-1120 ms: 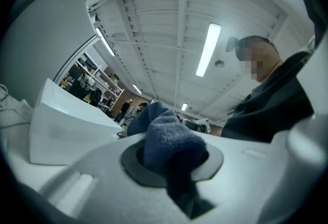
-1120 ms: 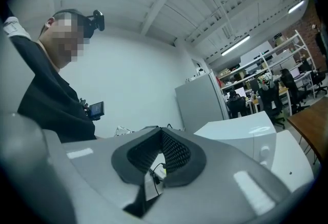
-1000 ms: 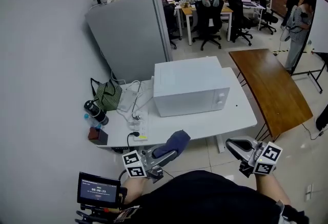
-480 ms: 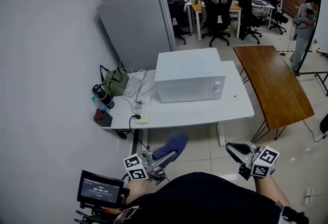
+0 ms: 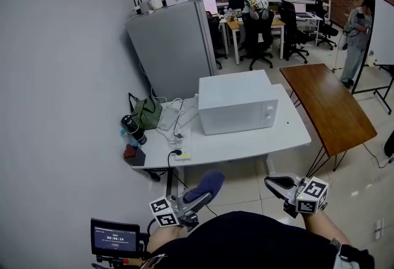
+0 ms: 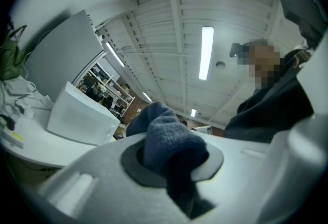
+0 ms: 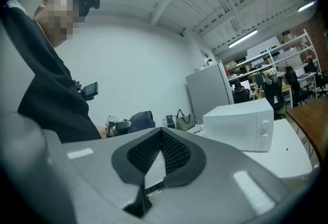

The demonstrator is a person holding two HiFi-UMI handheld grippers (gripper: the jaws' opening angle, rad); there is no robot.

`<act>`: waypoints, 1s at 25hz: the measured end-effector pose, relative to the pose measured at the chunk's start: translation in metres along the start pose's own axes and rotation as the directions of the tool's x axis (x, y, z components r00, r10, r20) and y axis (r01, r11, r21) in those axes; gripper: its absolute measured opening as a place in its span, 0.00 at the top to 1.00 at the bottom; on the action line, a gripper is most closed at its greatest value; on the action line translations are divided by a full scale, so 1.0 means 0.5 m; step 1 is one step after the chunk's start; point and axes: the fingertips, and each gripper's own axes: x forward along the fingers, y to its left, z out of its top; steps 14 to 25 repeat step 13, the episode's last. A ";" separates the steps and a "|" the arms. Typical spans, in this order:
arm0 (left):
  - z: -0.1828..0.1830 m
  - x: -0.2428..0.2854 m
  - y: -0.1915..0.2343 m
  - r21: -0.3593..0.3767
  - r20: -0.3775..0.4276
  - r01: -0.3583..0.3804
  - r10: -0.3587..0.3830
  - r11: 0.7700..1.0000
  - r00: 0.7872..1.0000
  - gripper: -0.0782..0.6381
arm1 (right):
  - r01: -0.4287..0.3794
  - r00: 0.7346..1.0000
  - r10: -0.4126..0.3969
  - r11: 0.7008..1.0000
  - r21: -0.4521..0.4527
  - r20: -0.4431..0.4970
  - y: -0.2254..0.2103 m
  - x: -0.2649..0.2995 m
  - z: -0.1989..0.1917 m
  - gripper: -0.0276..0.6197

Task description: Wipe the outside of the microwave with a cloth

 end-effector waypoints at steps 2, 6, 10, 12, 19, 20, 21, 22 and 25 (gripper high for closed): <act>0.004 -0.008 -0.002 0.003 0.000 0.013 -0.013 1.000 1.000 0.81 | 0.008 1.000 -0.008 1.000 0.008 0.010 0.008 0.007 0.004 0.95; 0.004 -0.014 -0.004 0.014 0.001 0.031 -0.031 0.999 1.000 0.81 | 0.028 1.000 -0.028 1.000 -0.006 0.006 0.009 0.013 -0.003 0.95; 0.008 -0.022 0.000 0.019 0.015 0.027 -0.028 0.999 1.000 0.81 | 0.033 0.999 -0.033 0.999 -0.028 -0.007 0.010 0.016 -0.004 0.95; 0.009 -0.027 0.002 0.021 0.017 0.024 -0.025 0.999 1.000 0.81 | 0.033 0.999 -0.033 0.999 -0.030 -0.008 0.011 0.017 -0.002 0.95; 0.009 -0.029 0.003 0.022 0.017 0.023 -0.024 0.999 1.000 0.81 | 0.033 0.999 -0.033 0.999 -0.031 -0.008 0.012 0.018 0.000 0.95; 0.009 -0.029 0.003 0.022 0.017 0.023 -0.024 0.999 1.000 0.81 | 0.033 0.999 -0.033 0.999 -0.031 -0.008 0.012 0.018 0.000 0.95; 0.009 -0.029 0.003 0.022 0.017 0.023 -0.024 0.999 1.000 0.81 | 0.033 0.999 -0.033 0.999 -0.031 -0.008 0.012 0.018 0.000 0.95; 0.009 -0.029 0.003 0.022 0.017 0.023 -0.024 0.999 1.000 0.81 | 0.033 0.999 -0.033 0.999 -0.031 -0.008 0.012 0.018 0.000 0.95; 0.009 -0.029 0.003 0.022 0.017 0.023 -0.024 0.999 1.000 0.81 | 0.033 0.999 -0.033 0.999 -0.031 -0.008 0.012 0.018 0.000 0.95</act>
